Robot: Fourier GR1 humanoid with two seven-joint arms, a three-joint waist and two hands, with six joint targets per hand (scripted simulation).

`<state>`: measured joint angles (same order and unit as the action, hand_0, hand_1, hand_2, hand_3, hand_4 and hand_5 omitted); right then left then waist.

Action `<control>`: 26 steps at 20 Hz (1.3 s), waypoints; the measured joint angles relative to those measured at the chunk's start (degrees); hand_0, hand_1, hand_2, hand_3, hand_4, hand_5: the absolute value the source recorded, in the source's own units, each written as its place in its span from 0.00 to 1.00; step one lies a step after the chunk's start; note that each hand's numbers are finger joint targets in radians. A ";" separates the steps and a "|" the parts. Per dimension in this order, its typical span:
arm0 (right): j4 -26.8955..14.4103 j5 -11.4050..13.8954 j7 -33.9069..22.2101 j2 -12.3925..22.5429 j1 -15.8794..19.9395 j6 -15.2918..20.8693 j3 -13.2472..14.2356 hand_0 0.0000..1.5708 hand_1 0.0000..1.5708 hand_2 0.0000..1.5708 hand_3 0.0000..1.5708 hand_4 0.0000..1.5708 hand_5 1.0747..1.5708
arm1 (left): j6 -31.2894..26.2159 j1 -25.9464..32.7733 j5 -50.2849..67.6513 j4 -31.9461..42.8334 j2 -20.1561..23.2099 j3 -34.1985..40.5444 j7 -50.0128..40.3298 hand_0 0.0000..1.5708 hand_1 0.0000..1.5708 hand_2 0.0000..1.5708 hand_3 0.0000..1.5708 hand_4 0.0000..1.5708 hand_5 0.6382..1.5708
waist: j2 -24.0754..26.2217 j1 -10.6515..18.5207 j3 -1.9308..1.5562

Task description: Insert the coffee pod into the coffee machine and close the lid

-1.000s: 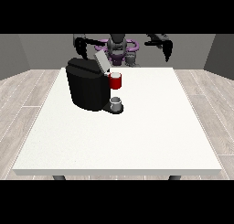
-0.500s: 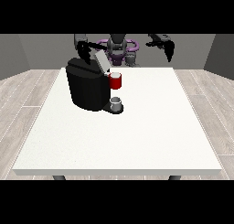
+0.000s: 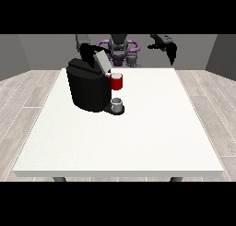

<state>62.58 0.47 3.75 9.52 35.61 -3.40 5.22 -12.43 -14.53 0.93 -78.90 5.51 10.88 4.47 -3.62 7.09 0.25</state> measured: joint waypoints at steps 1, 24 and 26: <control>-0.48 -0.15 0.00 0.24 0.69 -0.48 0.16 0.00 0.00 0.00 0.00 0.00 1.00 | 0.51 0.02 -0.30 -0.15 -0.36 -0.45 -0.01 0.00 0.00 0.00 0.00 0.00 1.00 | -0.17 0.07 -0.03; -5.09 6.92 -1.44 -3.87 9.89 1.83 -4.60 0.00 0.00 0.00 0.00 0.09 1.00 | 1.29 -1.87 1.46 1.39 1.14 -1.27 1.13 0.00 0.00 0.00 0.00 0.13 1.00 | -0.53 0.89 -0.25; -5.60 7.02 -2.04 -3.89 11.40 1.84 -4.24 0.00 0.00 0.00 0.00 0.05 1.00 | 1.93 -1.53 0.65 1.09 0.29 -2.27 2.54 0.00 0.00 0.00 0.00 0.11 1.00 | -0.63 1.08 -0.25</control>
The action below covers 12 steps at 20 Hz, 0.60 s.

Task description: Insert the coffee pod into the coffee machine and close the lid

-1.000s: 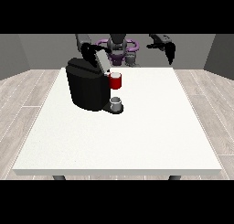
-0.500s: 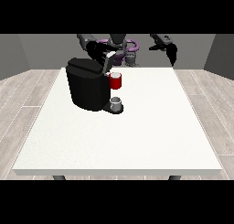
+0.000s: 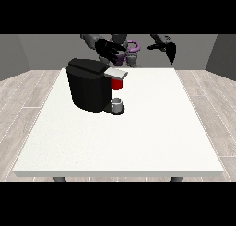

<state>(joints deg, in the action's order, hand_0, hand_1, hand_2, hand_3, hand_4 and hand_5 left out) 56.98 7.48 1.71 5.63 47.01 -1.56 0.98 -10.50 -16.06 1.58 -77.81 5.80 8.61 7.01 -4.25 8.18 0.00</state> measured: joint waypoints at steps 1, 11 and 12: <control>-0.57 0.16 0.88 0.01 -0.34 0.27 0.24 0.00 0.00 0.00 0.00 0.08 1.00 | 0.11 0.29 -0.01 -1.08 -0.45 -0.60 -0.29 0.00 0.00 0.00 0.00 0.09 1.00 | 0.20 0.46 0.02; 4.00 -3.65 6.51 -4.31 -7.71 -2.90 -4.09 0.00 0.00 0.00 0.00 0.18 1.00 | 0.53 3.88 0.11 0.74 -1.51 -0.91 3.55 0.00 0.00 0.00 0.00 0.12 1.00 | 4.54 -3.02 0.00; 5.07 -5.18 6.46 -4.60 -8.96 -3.08 -4.51 0.00 0.00 0.00 0.00 0.18 1.00 | 0.74 4.85 -0.18 1.36 -1.78 -0.98 4.47 0.00 0.00 0.00 0.00 0.12 1.00 | 5.48 -3.72 0.00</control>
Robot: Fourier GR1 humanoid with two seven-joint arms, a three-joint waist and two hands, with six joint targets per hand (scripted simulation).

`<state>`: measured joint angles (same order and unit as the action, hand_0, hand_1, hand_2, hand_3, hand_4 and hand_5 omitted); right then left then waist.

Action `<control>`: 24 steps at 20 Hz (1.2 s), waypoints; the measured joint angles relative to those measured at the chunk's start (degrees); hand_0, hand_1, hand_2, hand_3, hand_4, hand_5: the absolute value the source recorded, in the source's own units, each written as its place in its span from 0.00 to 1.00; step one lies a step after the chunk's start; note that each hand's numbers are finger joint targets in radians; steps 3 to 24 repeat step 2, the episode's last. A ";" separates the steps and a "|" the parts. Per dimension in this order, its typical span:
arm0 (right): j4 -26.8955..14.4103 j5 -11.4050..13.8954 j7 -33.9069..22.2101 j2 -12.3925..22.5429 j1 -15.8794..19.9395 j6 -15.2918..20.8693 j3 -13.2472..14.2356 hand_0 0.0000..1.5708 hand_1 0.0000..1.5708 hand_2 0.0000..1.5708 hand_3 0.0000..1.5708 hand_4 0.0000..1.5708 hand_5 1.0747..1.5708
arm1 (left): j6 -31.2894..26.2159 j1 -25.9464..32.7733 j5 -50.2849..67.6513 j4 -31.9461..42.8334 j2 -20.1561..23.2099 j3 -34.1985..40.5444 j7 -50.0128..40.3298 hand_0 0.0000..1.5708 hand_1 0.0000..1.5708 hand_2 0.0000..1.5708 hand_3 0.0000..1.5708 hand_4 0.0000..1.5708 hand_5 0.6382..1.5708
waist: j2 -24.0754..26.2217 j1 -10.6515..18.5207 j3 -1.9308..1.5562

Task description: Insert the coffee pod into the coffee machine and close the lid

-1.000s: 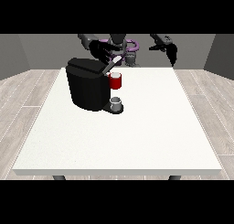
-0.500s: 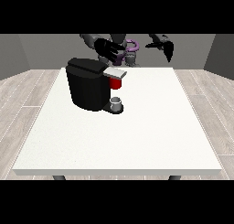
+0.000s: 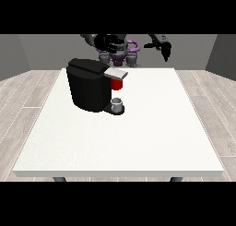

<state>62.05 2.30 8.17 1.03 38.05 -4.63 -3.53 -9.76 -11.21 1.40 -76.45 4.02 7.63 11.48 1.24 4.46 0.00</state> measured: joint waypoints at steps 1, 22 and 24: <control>1.17 -1.37 0.28 -0.22 -2.06 0.33 -1.21 0.00 0.00 0.00 0.00 0.16 1.00 | 0.07 0.20 0.13 0.85 0.36 0.54 -0.06 0.00 0.00 0.00 0.00 0.12 1.00 | 0.88 -0.90 0.01; 1.93 -2.29 0.67 -0.39 -4.25 0.55 -1.89 0.00 0.00 0.00 0.00 0.10 1.00 | -0.02 0.53 0.42 1.22 0.75 1.05 -0.13 0.00 0.00 0.00 0.00 0.12 1.00 | 1.55 -1.61 0.01; 1.93 -2.29 0.67 -0.39 -4.25 0.55 -1.89 0.00 0.00 0.00 0.00 0.10 1.00 | -0.02 0.53 0.42 1.22 0.75 1.05 -0.13 0.00 0.00 0.00 0.00 0.12 1.00 | 1.55 -1.61 0.01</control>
